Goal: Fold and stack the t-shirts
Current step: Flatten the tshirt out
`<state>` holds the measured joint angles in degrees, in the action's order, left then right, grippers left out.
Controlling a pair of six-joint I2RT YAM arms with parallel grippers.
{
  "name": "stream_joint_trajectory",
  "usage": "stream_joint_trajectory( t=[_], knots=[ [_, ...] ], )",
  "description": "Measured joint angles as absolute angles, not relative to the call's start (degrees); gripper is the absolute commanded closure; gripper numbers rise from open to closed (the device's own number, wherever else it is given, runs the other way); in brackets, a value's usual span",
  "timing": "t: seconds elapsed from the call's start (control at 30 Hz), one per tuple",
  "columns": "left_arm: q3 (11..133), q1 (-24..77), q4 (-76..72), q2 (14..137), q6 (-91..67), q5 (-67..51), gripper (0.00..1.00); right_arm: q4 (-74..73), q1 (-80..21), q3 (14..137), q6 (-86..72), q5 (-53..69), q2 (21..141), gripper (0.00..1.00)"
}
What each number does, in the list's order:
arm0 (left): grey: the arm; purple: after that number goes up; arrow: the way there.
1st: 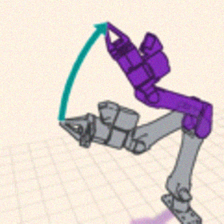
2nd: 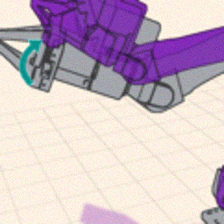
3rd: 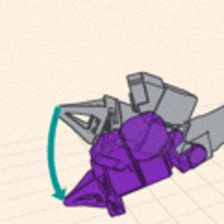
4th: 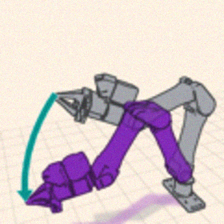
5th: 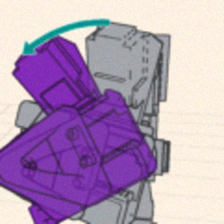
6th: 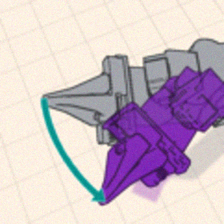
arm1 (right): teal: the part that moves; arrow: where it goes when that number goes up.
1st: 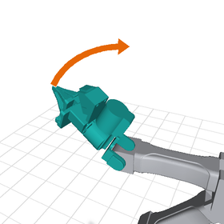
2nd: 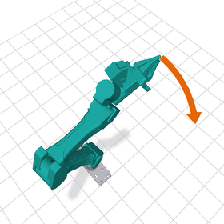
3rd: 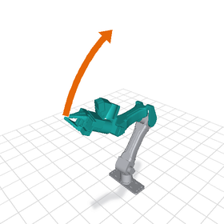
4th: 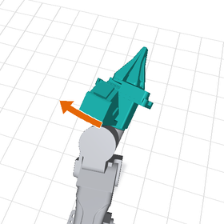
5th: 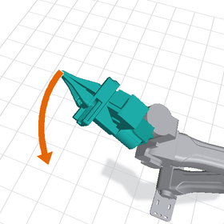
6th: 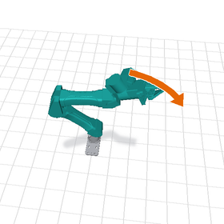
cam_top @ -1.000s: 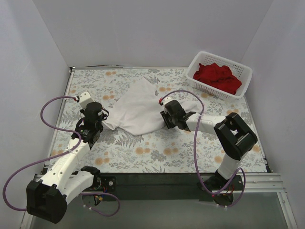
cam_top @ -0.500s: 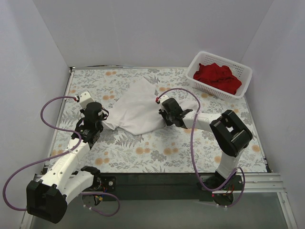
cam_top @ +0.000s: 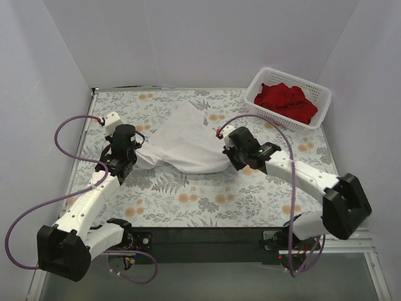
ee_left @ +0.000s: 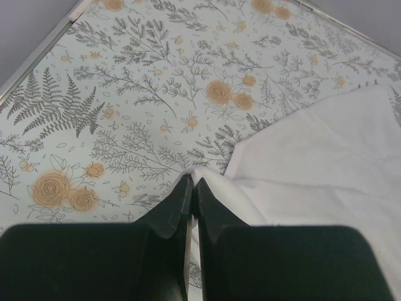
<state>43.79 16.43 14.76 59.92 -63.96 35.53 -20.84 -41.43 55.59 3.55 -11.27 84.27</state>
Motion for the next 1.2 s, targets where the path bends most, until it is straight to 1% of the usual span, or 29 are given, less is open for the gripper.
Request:
stream_joint_trajectory(
  t=[0.13, 0.2, 0.27, 0.3, 0.37, 0.4, 0.43, 0.5, 0.6, 0.8, 0.93, 1.1, 1.17, 1.2],
  knots=[
    [46.94, 16.32, 16.62, 59.09, -64.66, 36.01, 1.00, -30.00, -41.39, 55.09, 2.22, -6.55, 70.74, 0.97],
    [47.13, 16.27, 17.89, 57.69, -65.47, 35.99, 1.00, -33.06, -41.39, 53.74, 0.05, -3.57, 64.71, 0.84],
    [47.09, 16.27, 19.77, 55.99, -66.19, 35.83, 1.00, -36.64, -41.39, 52.40, -1.93, 0.12, 59.55, 0.78],
    [46.81, 16.25, 20.29, 54.96, -66.61, 35.46, 1.00, -38.02, -41.34, 51.72, -3.01, 2.66, 57.63, 0.69],
    [45.60, 16.25, 21.04, 52.45, -67.42, 34.65, 1.00, -40.29, -41.34, 50.37, -4.62, 6.74, 55.44, 0.59],
    [44.82, 16.25, 21.28, 51.31, -67.85, 34.22, 1.00, -41.34, -41.34, 49.63, -5.39, 8.86, 54.96, 0.51],
    [43.77, 16.25, 21.87, 49.82, -68.27, 33.61, 1.00, -42.28, -41.34, 48.88, -6.13, 10.74, 54.89, 0.48],
    [42.17, 16.25, 22.57, 48.07, -68.84, 32.95, 1.00, -43.62, -41.32, 47.66, -6.61, 13.13, 55.75, 0.44],
    [40.01, 16.23, 23.33, 46.94, -69.43, 32.36, 1.00, -44.01, -40.99, 46.68, -7.62, 13.41, 58.50, 0.43],
    [37.01, 16.23, 23.29, 46.92, -70.11, 32.01, 1.00, -38.39, -36.40, 46.26, -8.91, 5.91, 65.69, 0.54],
    [36.05, 16.23, 22.52, 47.40, -70.13, 31.68, 1.00, -30.63, -32.60, 45.93, -9.72, 1.61, 74.04, 0.55],
    [36.05, 16.23, 21.26, 48.73, -70.04, 31.16, 1.00, -20.84, -27.42, 46.26, -10.52, -0.08, 85.19, 0.56],
    [36.07, 16.23, 20.29, 49.89, -69.87, 31.03, 1.00, -18.85, -25.45, 48.88, -10.39, -0.19, 89.54, 0.56],
    [36.07, 16.23, 20.08, 50.26, -69.87, 31.03, 1.00, -17.87, -24.12, 52.56, -10.24, -0.32, 93.01, 0.55]
  ],
)
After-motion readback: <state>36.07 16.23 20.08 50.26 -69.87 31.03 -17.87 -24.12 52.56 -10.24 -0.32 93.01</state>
